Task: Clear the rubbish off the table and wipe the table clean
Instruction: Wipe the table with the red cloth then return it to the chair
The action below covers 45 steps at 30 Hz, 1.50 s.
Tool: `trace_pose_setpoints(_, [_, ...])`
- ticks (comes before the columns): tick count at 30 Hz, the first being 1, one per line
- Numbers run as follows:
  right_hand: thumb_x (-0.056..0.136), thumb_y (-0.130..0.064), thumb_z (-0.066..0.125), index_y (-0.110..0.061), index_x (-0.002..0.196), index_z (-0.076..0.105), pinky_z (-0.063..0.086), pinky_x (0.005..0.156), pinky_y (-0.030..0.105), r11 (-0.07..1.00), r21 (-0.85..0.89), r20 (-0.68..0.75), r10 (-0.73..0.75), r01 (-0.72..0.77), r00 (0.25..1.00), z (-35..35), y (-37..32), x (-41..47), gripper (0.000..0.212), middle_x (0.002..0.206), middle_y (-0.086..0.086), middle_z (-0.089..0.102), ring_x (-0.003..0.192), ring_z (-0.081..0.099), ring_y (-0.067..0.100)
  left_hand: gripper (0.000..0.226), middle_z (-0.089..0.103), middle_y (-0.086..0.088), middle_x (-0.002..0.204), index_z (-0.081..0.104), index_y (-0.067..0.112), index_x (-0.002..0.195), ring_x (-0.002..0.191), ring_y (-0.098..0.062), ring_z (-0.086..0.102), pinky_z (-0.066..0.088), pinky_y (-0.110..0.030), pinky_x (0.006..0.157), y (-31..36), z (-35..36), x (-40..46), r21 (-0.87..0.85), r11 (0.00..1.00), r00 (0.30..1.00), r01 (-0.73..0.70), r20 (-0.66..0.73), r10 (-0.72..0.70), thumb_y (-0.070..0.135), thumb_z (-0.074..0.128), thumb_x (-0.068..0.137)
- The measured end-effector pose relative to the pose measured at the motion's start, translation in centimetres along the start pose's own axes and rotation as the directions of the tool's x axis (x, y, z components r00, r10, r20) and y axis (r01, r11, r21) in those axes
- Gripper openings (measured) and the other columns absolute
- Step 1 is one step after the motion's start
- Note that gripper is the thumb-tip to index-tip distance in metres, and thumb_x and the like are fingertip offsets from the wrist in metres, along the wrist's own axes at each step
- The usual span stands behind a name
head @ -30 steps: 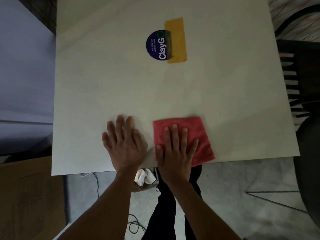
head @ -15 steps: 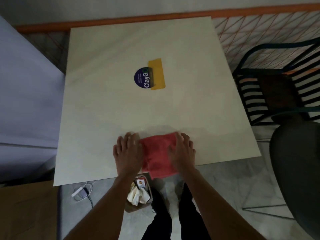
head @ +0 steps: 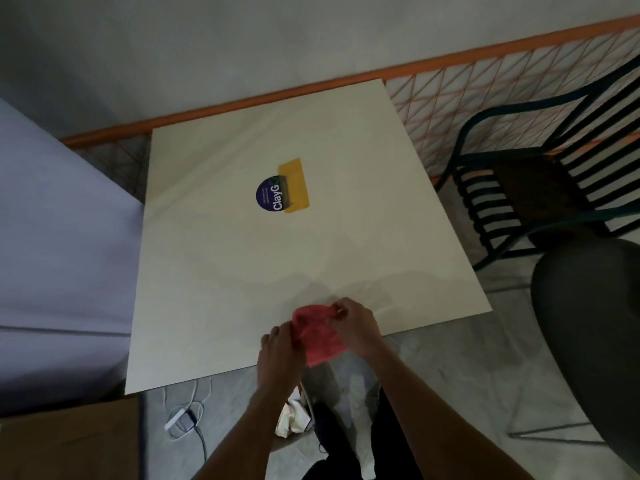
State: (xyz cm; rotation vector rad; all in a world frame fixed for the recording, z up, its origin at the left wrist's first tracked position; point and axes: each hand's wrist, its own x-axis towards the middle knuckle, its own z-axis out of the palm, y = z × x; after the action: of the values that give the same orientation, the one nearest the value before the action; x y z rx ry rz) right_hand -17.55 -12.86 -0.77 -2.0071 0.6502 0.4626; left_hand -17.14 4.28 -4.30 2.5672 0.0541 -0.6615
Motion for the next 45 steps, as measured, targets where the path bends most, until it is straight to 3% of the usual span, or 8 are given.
trace_pose_setpoints(4, [0.087,-0.018,0.066,-0.020,0.107,0.068,0.037,0.063,0.005,0.996,0.052,-0.008,-0.077,0.077,0.997,-2.4,1.4,-0.5,0.020,0.097,-0.005,0.068,0.082,0.060,0.008,0.024,0.057,-0.006,0.109,0.061,0.014,0.117,0.103,-0.031,0.051,0.049,-0.047,0.084,0.7,-0.6,-1.4,-0.007,0.998,0.994,-0.055,-0.098,0.055,0.011,0.050,0.096])
trace_pose_setpoints(8, [0.090,-0.017,0.063,-0.019,0.110,0.066,0.041,0.064,0.008,0.987,0.079,0.033,-0.142,0.139,0.989,-5.4,2.3,-1.3,0.021,0.099,-0.004,0.069,0.085,0.063,0.010,0.020,0.055,-0.004,0.118,0.064,0.018,0.116,0.105,-0.028,0.051,0.048,-0.040,0.084,2.6,-1.0,-2.6,-0.050,0.990,0.975,-0.132,-0.185,0.121,0.016,0.058,0.097])
trace_pose_setpoints(15, [0.097,-0.015,0.057,-0.017,0.117,0.057,0.041,0.063,0.011,0.959,0.163,-0.030,-0.231,0.233,0.973,-11.6,4.5,-2.5,0.020,0.097,-0.001,0.064,0.078,0.059,0.005,0.031,0.068,0.007,0.097,0.059,0.032,0.111,0.091,-0.018,0.065,0.055,-0.045,0.082,9.2,-0.6,-3.6,-0.159,0.969,0.979,-0.191,-0.096,0.177,0.046,0.043,0.089])
trace_pose_setpoints(21, [0.097,-0.014,0.057,-0.024,0.115,0.055,0.055,0.072,0.026,0.941,0.197,-0.172,-0.244,0.276,0.954,-16.6,6.1,-3.2,0.021,0.103,-0.001,0.065,0.087,0.065,0.012,0.027,0.068,0.010,0.085,0.060,0.032,0.107,0.071,-0.004,0.062,0.051,-0.031,0.065,15.3,-0.6,-3.9,-0.257,0.905,0.941,-0.339,-0.120,0.318,0.007,0.056,0.098])
trace_pose_setpoints(25, [0.096,-0.013,0.055,-0.027,0.113,0.055,0.057,0.071,0.041,0.937,0.214,-0.298,-0.208,0.277,0.932,-18.9,6.8,-3.7,0.022,0.099,0.000,0.065,0.082,0.065,0.019,0.032,0.069,0.017,0.098,0.058,0.041,0.104,0.088,0.004,0.065,0.053,-0.018,0.069,18.7,-0.5,-3.6,-0.302,0.860,0.911,-0.410,-0.103,0.398,0.009,0.054,0.101])
trace_pose_setpoints(31, [0.102,-0.014,0.047,-0.022,0.120,0.054,0.061,0.067,0.033,0.927,0.259,-0.429,-0.140,0.270,0.893,-20.8,6.6,-3.7,0.021,0.100,-0.010,0.060,0.083,0.066,0.012,0.023,0.067,0.015,0.114,0.059,0.031,0.124,0.103,0.003,0.063,0.052,-0.017,0.081,21.3,-0.1,-1.6,-0.377,0.801,0.879,-0.465,-0.086,0.469,0.023,0.052,0.104])
trace_pose_setpoints(37, [0.104,-0.017,0.041,-0.027,0.127,0.050,0.056,0.066,0.020,0.923,0.321,-0.457,-0.045,0.211,0.889,-22.7,6.1,-3.0,0.026,0.114,-0.003,0.060,0.094,0.064,0.007,0.021,0.061,0.027,0.111,0.052,0.044,0.119,0.099,0.011,0.059,0.045,-0.005,0.075,25.1,-0.4,0.5,-0.421,0.751,0.850,-0.509,-0.105,0.516,0.042,0.049,0.098])
trace_pose_setpoints(45, [0.106,-0.020,0.037,-0.031,0.121,0.048,0.046,0.063,0.013,0.906,0.384,-0.576,0.085,0.177,0.813,-25.2,7.0,-2.5,0.022,0.105,-0.012,0.059,0.089,0.060,0.001,0.021,0.060,0.020,0.112,0.049,0.039,0.122,0.098,0.009,0.056,0.042,-0.006,0.076,30.5,1.6,2.4,-0.400,0.714,0.790,-0.574,-0.042,0.612,0.030,0.049,0.104])
